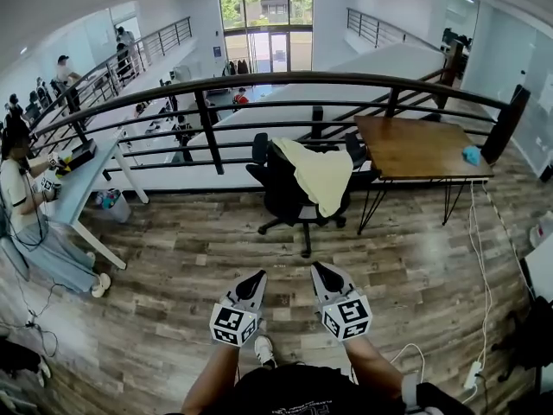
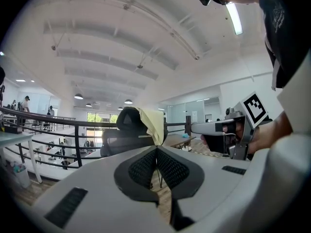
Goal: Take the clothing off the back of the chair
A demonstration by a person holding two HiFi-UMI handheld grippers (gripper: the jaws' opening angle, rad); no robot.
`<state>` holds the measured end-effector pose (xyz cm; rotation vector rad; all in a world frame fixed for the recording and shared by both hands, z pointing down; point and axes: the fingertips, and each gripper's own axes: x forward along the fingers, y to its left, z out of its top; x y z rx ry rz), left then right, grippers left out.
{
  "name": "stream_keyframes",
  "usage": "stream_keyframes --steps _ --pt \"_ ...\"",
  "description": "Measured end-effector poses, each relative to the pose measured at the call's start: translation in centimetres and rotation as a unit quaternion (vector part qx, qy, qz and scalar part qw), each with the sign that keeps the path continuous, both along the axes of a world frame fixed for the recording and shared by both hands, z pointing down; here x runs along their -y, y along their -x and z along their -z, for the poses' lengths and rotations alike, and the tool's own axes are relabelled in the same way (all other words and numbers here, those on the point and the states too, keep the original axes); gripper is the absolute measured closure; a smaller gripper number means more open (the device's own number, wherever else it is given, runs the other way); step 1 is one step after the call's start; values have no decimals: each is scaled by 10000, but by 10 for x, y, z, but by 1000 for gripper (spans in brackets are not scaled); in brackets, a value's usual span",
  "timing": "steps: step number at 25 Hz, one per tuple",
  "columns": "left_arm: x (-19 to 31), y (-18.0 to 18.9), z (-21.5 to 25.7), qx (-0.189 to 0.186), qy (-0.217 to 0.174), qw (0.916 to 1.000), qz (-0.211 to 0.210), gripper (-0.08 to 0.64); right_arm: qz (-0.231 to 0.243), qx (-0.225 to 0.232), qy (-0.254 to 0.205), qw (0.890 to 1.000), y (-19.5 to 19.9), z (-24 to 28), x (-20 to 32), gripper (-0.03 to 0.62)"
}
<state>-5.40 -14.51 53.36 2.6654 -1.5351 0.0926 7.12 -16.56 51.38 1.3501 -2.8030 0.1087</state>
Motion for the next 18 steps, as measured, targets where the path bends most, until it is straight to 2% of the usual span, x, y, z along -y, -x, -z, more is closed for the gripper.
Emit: stream_keyframes --steps 4,18 --pt "19 6 2 173 -41 9998 -119 546 13 89 6 10000 12 3 18 571" --pt "77 46 1 83 11 9993 -359 546 -138 211 172 9995 57 -2 73 571"
